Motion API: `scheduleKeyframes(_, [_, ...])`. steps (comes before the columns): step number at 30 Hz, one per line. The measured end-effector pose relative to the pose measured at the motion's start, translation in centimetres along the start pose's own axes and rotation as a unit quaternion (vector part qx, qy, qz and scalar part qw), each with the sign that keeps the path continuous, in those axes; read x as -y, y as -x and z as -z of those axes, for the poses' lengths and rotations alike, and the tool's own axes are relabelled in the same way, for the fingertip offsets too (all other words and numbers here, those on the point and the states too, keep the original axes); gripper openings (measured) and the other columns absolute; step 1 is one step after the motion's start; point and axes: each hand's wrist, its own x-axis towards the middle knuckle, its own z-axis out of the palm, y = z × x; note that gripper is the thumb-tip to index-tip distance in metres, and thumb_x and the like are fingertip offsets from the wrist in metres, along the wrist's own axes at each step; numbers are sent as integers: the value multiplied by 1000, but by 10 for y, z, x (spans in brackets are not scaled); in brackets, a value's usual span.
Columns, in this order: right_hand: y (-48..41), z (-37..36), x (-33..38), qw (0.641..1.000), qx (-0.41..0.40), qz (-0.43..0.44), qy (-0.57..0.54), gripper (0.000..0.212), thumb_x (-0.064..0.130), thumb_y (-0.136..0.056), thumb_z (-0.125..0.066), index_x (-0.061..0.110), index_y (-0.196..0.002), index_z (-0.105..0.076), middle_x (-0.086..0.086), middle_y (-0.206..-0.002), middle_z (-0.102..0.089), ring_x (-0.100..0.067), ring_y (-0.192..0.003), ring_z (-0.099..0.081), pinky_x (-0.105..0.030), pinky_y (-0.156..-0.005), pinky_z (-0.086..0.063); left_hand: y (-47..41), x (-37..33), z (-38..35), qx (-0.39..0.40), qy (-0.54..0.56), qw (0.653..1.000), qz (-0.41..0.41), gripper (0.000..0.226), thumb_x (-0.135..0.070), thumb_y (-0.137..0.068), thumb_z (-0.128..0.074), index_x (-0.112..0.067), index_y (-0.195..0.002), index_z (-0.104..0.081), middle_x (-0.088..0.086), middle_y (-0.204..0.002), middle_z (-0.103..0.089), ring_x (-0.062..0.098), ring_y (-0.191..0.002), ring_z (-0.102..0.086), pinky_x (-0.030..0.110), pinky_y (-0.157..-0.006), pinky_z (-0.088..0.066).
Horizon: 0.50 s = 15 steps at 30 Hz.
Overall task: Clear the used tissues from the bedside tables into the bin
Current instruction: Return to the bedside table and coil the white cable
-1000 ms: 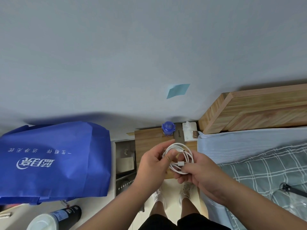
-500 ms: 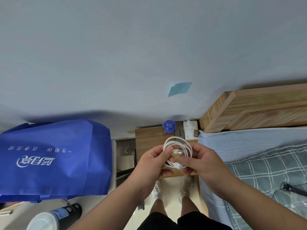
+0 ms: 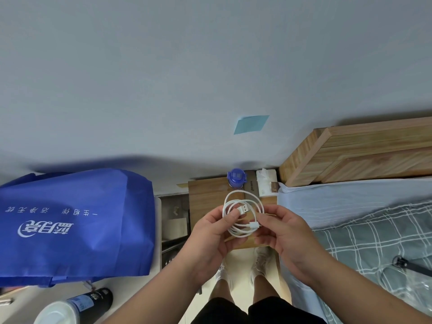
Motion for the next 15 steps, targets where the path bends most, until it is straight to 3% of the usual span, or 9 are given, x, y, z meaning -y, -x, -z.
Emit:
scheduleKeyframes(3, [-3, 1, 3, 999, -14, 11, 42, 16, 10, -94, -73, 22, -99, -83, -15, -83, -78, -19, -64, -70, -28, -55, -58, -1, 0, 4, 42, 15, 999, -22, 54, -10, -93, -76, -31, -141, -62, 17, -119, -77, 31, -104, -76, 41, -79, -65])
scheduleKeyframes(5, [-6, 4, 5, 998, -14, 11, 64, 18, 12, -95, -72, 25, -101, -83, -14, -80, -77, -20, -62, -69, -29, -52, -56, -2, -2, 9, 76, 16, 996, -32, 74, 2, -92, -74, -46, -146, -55, 16, -116, -75, 34, -106, -75, 46, -81, -64])
scheduleKeyframes(7, [-7, 6, 6, 997, -9, 12, 75, 19, 12, -95, -73, 27, -103, -83, -13, -77, -76, -20, -60, -67, -30, -50, -55, -2, -5, 13, 94, -17, 994, -48, 82, 8, -87, -73, -46, -146, -56, 11, -108, -72, 32, -104, -74, 48, -85, -63])
scheduleKeyframes(9, [-6, 5, 6, 996, 5, 17, 91, 22, 13, -96, -72, 29, -106, -83, -12, -74, -73, -19, -59, -65, -30, -51, -55, -3, -6, 12, 61, -61, 994, -67, 72, 5, -87, -74, -44, -139, -65, 6, -106, -75, 29, -101, -76, 45, -82, -65])
scheduleKeyframes(12, [-4, 3, 4, 992, 16, 34, 123, 26, 14, -99, -68, 33, -109, -82, -9, -68, -70, -17, -58, -64, -29, -55, -56, -4, 1, 4, -56, -134, 984, -101, 53, -5, -98, -69, -51, -125, -73, 2, -109, -81, 24, -97, -81, 41, -71, -67])
scheduleKeyframes(15, [-3, 0, 6, 989, 11, 42, 144, 29, 12, -100, -65, 34, -110, -82, -7, -66, -71, -16, -59, -65, -32, -59, -59, -3, 7, -1, -99, -231, 960, -127, 54, -18, -105, -64, -62, -135, -58, -10, -106, -78, 15, -94, -78, 38, -59, -66])
